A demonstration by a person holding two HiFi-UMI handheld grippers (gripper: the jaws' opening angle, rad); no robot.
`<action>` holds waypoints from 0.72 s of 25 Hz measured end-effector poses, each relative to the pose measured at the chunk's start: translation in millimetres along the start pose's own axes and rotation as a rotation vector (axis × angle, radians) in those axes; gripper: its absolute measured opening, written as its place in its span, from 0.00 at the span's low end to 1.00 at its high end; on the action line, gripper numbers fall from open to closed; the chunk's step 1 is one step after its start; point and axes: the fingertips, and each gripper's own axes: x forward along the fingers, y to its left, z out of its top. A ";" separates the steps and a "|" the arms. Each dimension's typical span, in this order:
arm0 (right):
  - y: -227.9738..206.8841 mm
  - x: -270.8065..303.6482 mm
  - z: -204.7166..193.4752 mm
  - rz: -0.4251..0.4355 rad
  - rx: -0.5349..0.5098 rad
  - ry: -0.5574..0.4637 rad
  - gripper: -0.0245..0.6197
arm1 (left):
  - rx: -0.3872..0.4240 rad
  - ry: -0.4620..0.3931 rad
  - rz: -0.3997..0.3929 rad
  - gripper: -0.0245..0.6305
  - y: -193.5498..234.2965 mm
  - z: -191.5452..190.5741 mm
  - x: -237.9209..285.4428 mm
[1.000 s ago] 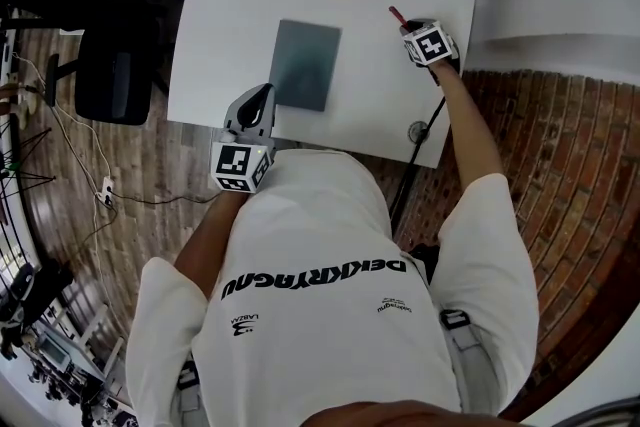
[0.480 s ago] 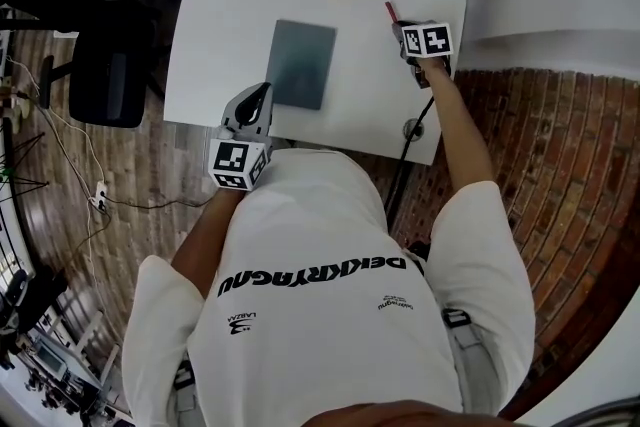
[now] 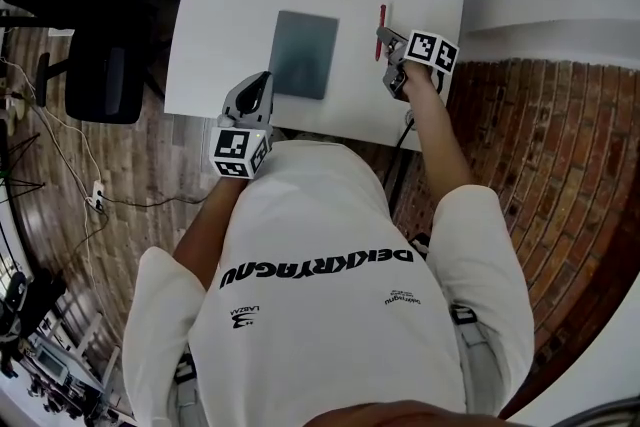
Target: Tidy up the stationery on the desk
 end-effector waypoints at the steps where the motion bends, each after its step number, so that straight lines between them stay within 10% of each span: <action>1: 3.0 0.0 -7.1 0.004 0.034 -0.009 0.11 | -0.003 -0.002 -0.001 0.03 1.1 0.2 -0.6; 18: 25.5 20.0 -101.9 -0.084 0.121 0.005 0.12 | -0.022 0.011 -0.029 0.03 12.5 -7.4 -8.6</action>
